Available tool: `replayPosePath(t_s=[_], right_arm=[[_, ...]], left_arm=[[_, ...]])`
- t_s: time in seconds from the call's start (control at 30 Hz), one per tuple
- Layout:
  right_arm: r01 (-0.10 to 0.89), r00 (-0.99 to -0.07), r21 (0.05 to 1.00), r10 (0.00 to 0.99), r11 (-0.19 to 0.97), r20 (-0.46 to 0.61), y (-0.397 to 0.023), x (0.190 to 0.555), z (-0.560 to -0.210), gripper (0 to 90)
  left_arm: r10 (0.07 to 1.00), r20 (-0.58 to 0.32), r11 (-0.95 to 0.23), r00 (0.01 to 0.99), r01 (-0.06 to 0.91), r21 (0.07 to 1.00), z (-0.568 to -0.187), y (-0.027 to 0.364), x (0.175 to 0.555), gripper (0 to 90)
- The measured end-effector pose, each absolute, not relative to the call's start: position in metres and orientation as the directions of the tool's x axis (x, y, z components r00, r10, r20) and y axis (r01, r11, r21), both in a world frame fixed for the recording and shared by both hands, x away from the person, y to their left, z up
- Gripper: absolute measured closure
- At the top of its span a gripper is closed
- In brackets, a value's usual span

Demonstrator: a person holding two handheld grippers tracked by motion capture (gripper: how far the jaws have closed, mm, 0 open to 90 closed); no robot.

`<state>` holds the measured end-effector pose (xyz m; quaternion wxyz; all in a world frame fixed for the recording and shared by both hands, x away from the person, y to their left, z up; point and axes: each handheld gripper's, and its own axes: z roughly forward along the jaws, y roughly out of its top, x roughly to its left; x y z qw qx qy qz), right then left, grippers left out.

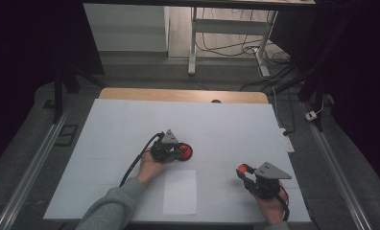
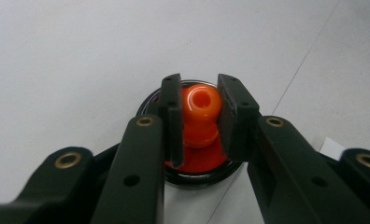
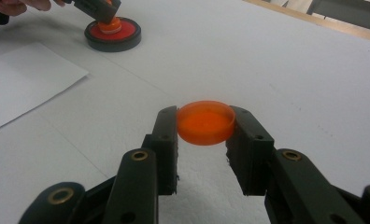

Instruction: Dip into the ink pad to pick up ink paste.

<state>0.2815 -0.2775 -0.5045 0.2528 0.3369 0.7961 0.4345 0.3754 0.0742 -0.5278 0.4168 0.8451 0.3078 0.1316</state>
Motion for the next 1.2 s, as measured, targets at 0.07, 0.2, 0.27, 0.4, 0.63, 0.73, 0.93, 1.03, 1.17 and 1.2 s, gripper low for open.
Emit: replayPosePath(t_s=[0.07,0.2,0.27,0.4,0.63,0.73,0.93,1.03,1.17,1.2], right_arm=[[0.317,-0.645,0.863,0.756,0.395,-0.110,-0.2778,0.2814,-0.5043,64.5],[0.316,-0.646,0.865,0.757,0.389,-0.104,-0.2782,0.2813,-0.5041,64.5],[0.315,-0.645,0.865,0.757,0.390,-0.106,-0.2785,0.2810,-0.5036,64.4],[0.314,-0.644,0.867,0.758,0.387,-0.105,-0.2790,0.2809,-0.5031,64.5],[0.311,-0.645,0.868,0.756,0.387,-0.107,-0.2784,0.2809,-0.5031,64.5],[0.313,-0.645,0.867,0.757,0.389,-0.106,-0.2785,0.2813,-0.5032,64.5],[0.311,-0.644,0.868,0.758,0.387,-0.107,-0.2783,0.2807,-0.5030,64.4],[0.313,-0.644,0.868,0.757,0.387,-0.105,-0.2784,0.2808,-0.5032,64.5],[0.312,-0.645,0.867,0.757,0.388,-0.106,-0.2786,0.2808,-0.5031,64.4],[0.312,-0.645,0.867,0.757,0.387,-0.106,-0.2787,0.2809,-0.5031,64.4]], left_arm=[[0.630,-0.032,-0.464,0.776,0.409,0.786,-0.5279,0.0741,0.3752,73.2],[0.629,-0.032,-0.459,0.777,0.404,0.791,-0.5288,0.0749,0.3747,73.3],[0.628,-0.030,-0.459,0.777,0.402,0.792,-0.5290,0.0749,0.3746,73.2],[0.626,-0.024,-0.468,0.779,0.401,0.787,-0.5281,0.0742,0.3751,73.3],[0.615,-0.046,-0.471,0.787,0.414,0.779,-0.5268,0.0747,0.3794,73.3],[0.616,-0.045,-0.470,0.786,0.413,0.780,-0.5270,0.0744,0.3793,73.3],[0.619,-0.050,-0.462,0.784,0.415,0.784,-0.5278,0.0750,0.3789,73.3],[0.619,-0.049,-0.461,0.784,0.413,0.785,-0.5281,0.0751,0.3786,73.3],[0.616,-0.072,-0.447,0.784,0.424,0.788,-0.5283,0.0771,0.3805,73.2],[0.613,-0.079,-0.444,0.786,0.427,0.788,-0.5281,0.0779,0.3812,73.1]])
